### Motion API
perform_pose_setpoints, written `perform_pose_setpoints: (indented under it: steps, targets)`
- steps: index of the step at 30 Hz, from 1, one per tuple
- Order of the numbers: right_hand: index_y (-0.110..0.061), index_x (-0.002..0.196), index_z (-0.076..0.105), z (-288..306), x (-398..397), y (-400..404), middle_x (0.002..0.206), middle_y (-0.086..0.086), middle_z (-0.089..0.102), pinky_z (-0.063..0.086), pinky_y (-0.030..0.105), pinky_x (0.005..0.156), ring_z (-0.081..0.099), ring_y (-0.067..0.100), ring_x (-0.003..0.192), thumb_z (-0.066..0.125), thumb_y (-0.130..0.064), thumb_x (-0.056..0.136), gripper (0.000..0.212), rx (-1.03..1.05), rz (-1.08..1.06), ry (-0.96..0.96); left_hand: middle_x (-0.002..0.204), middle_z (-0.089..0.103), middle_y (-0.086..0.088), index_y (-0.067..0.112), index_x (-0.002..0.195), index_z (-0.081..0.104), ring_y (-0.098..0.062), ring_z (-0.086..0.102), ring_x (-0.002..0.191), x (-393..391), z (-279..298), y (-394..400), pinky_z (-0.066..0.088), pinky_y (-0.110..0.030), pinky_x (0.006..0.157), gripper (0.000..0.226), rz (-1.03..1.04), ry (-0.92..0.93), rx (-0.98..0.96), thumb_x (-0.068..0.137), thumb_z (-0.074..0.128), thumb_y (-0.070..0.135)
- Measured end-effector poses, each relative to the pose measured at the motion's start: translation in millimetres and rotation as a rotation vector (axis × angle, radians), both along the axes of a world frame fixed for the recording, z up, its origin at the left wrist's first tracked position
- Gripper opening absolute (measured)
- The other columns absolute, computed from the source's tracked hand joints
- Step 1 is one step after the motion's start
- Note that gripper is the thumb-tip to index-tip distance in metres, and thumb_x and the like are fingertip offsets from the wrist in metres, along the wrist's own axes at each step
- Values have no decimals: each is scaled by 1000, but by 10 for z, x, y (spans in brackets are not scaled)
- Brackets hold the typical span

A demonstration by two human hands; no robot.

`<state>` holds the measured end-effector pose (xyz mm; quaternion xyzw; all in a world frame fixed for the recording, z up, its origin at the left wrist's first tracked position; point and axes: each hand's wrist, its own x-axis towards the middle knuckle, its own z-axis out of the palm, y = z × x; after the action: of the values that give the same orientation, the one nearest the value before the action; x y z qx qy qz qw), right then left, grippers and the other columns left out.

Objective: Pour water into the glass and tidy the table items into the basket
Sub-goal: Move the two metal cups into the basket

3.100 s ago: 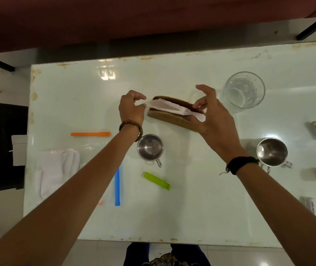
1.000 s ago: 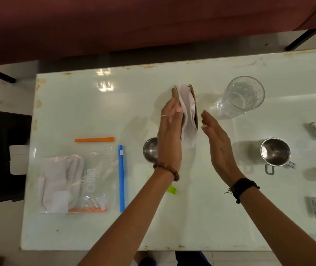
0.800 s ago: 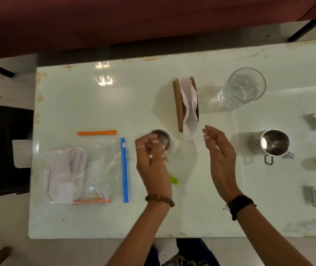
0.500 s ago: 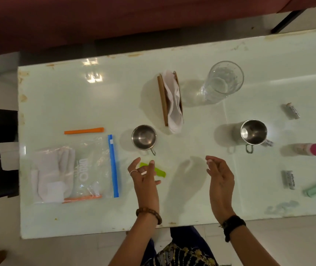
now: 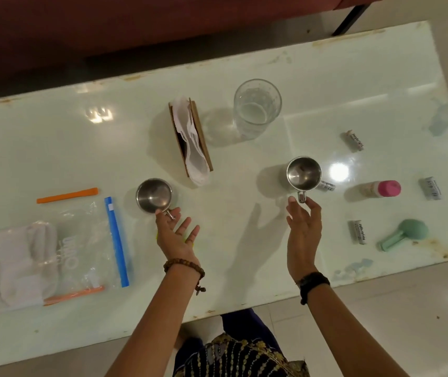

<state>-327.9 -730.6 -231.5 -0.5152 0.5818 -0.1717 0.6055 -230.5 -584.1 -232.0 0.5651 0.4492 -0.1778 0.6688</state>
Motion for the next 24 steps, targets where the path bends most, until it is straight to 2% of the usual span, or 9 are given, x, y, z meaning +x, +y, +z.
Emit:
perform_pose_setpoints:
  steps: [2, 5, 8, 12, 16, 19, 22, 24]
  targets:
    - [-15, 95, 56, 5, 68, -47, 92, -8, 66, 44, 41, 100, 61, 22, 105, 56, -34, 91, 19, 18, -44, 20, 102, 58, -1, 13, 102, 56, -20, 58, 94, 22, -5, 21, 49, -32, 66, 41, -12, -4, 6, 91, 36, 47]
    - [-14, 77, 56, 8, 149, -95, 88, -1, 63, 48, 37, 93, 61, 22, 98, 55, -33, 92, 24, 112, -132, -4, 89, 63, -1, 18, 86, 57, -18, 62, 84, 35, -47, 82, 49, -31, 64, 35, -47, -13, 52, 90, 40, 48]
    - [-13, 75, 57, 48, 225, -95, 89, 3, 63, 49, 32, 91, 61, 21, 98, 57, -26, 91, 21, 211, -192, -48, 82, 65, -2, 20, 80, 58, -17, 64, 77, 35, -34, 114, 47, -28, 63, 24, -66, -1, 94, 89, 48, 39]
    - [-12, 75, 57, 130, 269, 135, 93, 8, 62, 49, 35, 94, 62, 21, 98, 56, -20, 90, 17, 253, -178, -34, 76, 68, -1, 17, 72, 60, -9, 67, 62, -6, 34, 187, 46, -24, 62, 22, -67, -4, 88, 86, 52, 32]
    - [-12, 69, 55, 361, 301, 571, 84, 5, 63, 51, 36, 92, 64, 19, 93, 53, -15, 91, 22, 201, -9, -64, 64, 71, 5, 20, 51, 57, -5, 66, 56, -91, 234, 397, 46, -26, 63, 39, -102, -130, 104, 88, 50, 28]
    - [-10, 66, 53, 605, 412, 963, 69, -2, 59, 51, 31, 83, 61, 16, 84, 54, -18, 89, 24, 152, 169, -109, 60, 71, 3, 21, 38, 56, -8, 65, 58, -62, 449, 677, 46, -27, 63, 53, -124, -233, 120, 91, 47, 24]
    - [1, 73, 51, 826, 637, 1396, 74, 21, 52, 44, 29, 79, 51, 17, 76, 52, -26, 80, 28, 93, 372, -132, 62, 72, 0, 21, 39, 55, -9, 65, 60, 80, 656, 1081, 46, -31, 67, 52, -118, -334, 166, 91, 48, 22]
    - [3, 79, 52, 937, 845, 1670, 81, 28, 50, 42, 33, 70, 47, 24, 71, 52, -29, 77, 31, 46, 485, -125, 62, 72, 2, 23, 44, 60, -9, 66, 62, 217, 770, 1400, 46, -35, 73, 49, -110, -390, 230, 91, 47, 22]
